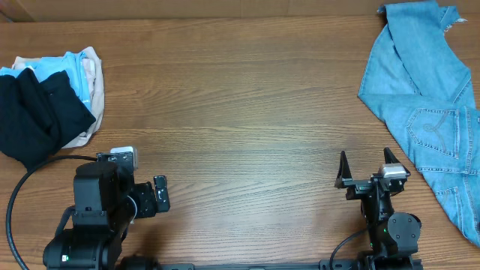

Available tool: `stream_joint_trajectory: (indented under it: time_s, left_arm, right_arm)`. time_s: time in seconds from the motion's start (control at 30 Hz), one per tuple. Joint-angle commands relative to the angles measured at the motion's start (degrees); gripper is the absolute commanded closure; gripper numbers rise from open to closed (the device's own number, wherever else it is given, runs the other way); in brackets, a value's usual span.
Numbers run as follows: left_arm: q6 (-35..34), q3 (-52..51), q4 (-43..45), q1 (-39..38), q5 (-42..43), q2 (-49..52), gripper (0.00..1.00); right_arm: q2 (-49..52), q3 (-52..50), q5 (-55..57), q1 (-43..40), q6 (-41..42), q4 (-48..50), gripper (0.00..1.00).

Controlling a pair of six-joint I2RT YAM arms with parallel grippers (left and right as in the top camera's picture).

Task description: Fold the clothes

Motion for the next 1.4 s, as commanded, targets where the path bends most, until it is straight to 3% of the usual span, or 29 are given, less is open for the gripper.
stream_joint_trajectory:
  time_s: [0.0, 0.97, 1.23, 1.37]
  left_arm:
    - [-0.79, -0.26, -0.02, 0.00, -0.61, 0.04, 0.00]
    - [-0.79, -0.26, -0.79, 0.00, -0.59, -0.37, 0.00]
    - [1.18, -2.54, -0.90, -0.02, -3.34, -7.19, 0.00]
    - [1.22, -10.67, 7.21, -0.02, -3.37, -15.30, 0.00]
  right_arm:
    - [-0.57, -0.61, -0.17, -0.22, -0.07, 0.33, 0.00]
    - [-0.57, -0.61, -0.17, -0.22, -0.07, 0.35, 0.00]
    - [-0.57, -0.61, -0.17, -0.22, -0.07, 0.33, 0.00]
    - [-0.57, -0.61, -0.17, -0.22, -0.07, 0.33, 0.00]
